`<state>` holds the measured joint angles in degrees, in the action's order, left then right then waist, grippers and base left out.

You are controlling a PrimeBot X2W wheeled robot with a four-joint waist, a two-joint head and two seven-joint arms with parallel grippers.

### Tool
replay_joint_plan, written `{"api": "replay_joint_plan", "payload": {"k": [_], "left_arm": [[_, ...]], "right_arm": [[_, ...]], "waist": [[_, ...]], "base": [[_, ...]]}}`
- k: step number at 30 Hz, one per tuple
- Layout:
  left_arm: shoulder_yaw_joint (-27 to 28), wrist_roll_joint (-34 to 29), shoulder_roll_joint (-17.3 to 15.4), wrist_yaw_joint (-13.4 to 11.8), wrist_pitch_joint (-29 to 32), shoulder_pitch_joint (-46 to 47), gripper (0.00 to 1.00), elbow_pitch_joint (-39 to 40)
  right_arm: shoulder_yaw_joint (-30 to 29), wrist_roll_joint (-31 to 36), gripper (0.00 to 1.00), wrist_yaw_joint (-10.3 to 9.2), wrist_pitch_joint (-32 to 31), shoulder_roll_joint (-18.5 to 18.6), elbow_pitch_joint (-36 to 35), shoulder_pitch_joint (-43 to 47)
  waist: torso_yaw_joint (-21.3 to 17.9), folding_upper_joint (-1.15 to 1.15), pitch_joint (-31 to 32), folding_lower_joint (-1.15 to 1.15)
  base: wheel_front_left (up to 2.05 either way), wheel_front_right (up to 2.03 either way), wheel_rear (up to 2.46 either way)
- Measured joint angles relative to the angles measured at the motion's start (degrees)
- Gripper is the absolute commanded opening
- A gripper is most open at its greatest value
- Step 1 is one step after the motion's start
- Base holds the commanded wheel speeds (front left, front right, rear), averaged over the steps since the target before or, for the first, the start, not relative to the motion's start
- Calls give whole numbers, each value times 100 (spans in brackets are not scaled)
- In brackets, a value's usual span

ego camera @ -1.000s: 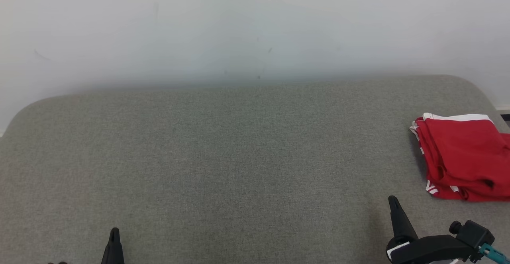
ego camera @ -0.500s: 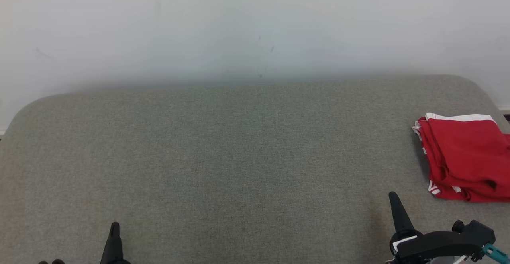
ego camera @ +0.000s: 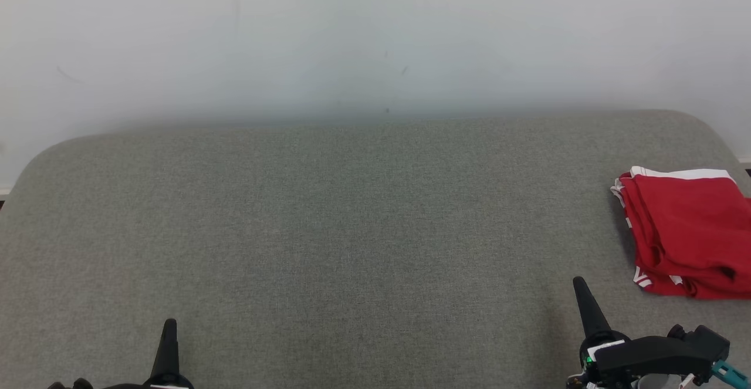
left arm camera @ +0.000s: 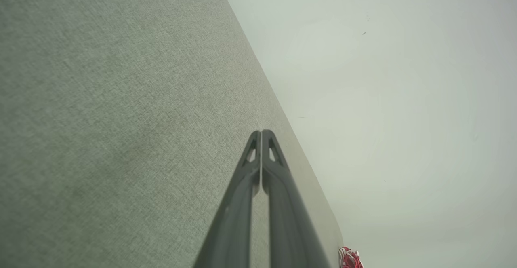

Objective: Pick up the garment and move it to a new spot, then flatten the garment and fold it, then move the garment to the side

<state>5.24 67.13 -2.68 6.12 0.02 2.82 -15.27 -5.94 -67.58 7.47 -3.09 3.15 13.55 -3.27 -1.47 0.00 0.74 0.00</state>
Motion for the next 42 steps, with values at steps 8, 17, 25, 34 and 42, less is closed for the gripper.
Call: {"api": "replay_joint_plan", "payload": {"k": [8, 17, 25, 34, 42], "left_arm": [[19, 367, -1, 30, 108, 27, 0, 10], [40, 818, -2, 44, 216, 95, 0, 33], [63, 1230, -4, 51, 322, 148, 0, 53], [81, 1626, -5, 92, 423, 203, 0, 70], [98, 1951, -8, 96, 514, 238, 0, 85]], "right_arm": [[-8, -369, 0, 0, -51, -1, 7, -44], [-19, -814, 0, 0, -108, -3, 13, -90], [-31, -1222, 0, 0, -170, -5, 21, -142], [-40, -1604, 0, 0, -224, -8, 29, -183], [-45, -1930, 0, 0, -271, -9, 35, -213]], "waist": [[18, 0, -11, 0], [42, 0, -26, 0], [65, 0, -41, 0], [89, 0, -55, 0], [110, 0, -68, 0]], "base": [[0, 0, 0], [0, 0, 0], [0, 0, 0], [0, 0, 0], [0, 0, 0]]}}
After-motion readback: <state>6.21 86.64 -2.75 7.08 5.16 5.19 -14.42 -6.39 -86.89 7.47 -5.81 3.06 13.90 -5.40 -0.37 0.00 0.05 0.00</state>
